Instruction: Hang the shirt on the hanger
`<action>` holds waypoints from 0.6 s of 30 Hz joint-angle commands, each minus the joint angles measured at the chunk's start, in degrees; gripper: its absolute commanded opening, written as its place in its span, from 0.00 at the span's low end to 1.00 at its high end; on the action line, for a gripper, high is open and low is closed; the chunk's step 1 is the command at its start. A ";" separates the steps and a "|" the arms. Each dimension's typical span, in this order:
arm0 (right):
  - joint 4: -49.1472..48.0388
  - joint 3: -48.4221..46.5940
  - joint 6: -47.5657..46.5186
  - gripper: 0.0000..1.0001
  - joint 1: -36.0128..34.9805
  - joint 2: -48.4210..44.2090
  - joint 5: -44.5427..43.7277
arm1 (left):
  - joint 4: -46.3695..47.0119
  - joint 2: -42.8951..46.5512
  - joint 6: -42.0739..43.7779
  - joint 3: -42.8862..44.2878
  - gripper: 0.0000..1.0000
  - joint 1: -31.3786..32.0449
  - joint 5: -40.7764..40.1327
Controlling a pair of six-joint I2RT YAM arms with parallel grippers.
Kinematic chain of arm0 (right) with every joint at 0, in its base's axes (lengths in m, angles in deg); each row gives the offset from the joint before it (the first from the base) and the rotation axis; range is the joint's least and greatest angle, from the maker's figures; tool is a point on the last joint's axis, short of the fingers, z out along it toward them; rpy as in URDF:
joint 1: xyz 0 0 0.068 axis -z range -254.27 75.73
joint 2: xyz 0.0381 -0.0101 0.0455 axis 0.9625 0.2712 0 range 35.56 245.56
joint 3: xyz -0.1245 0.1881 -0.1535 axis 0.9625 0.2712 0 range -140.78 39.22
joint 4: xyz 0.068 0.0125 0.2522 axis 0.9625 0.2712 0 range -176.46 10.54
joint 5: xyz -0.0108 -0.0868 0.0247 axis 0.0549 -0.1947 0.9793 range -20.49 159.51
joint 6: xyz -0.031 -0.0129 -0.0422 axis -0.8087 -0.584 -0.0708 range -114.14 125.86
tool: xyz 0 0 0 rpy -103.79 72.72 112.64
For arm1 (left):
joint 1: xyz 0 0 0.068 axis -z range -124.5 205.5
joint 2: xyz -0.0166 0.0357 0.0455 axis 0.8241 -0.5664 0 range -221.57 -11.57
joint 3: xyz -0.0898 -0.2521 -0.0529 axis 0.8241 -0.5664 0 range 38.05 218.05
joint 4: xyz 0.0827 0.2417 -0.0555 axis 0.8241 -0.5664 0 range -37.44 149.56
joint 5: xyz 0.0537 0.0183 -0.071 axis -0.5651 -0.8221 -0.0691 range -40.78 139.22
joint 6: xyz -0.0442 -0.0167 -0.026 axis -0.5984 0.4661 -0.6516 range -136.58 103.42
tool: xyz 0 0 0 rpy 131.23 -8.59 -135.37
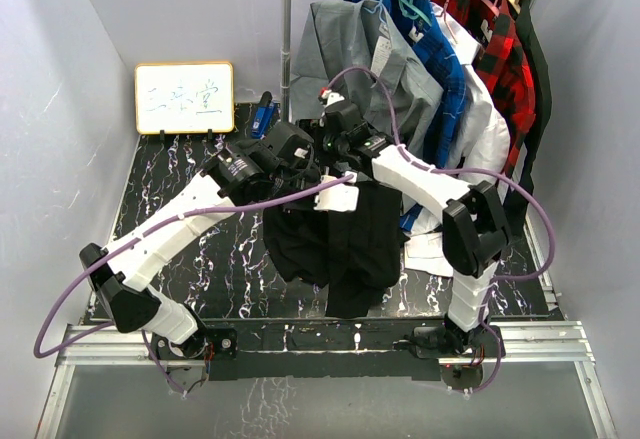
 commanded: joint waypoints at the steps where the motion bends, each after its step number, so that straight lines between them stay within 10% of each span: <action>1: -0.33 -1.70 -4.39 0.98 0.84 -12.04 -4.12 | 0.32 0.80 2.04 3.90 0.00 0.54 -1.99; 9: 10.17 13.19 -8.00 0.98 1.03 -38.68 -10.40 | -0.18 0.66 2.89 3.93 0.00 0.53 -1.38; 18: 9.74 35.62 -13.91 0.97 0.93 -62.80 3.59 | 0.58 -0.53 3.41 5.31 0.00 0.54 -4.14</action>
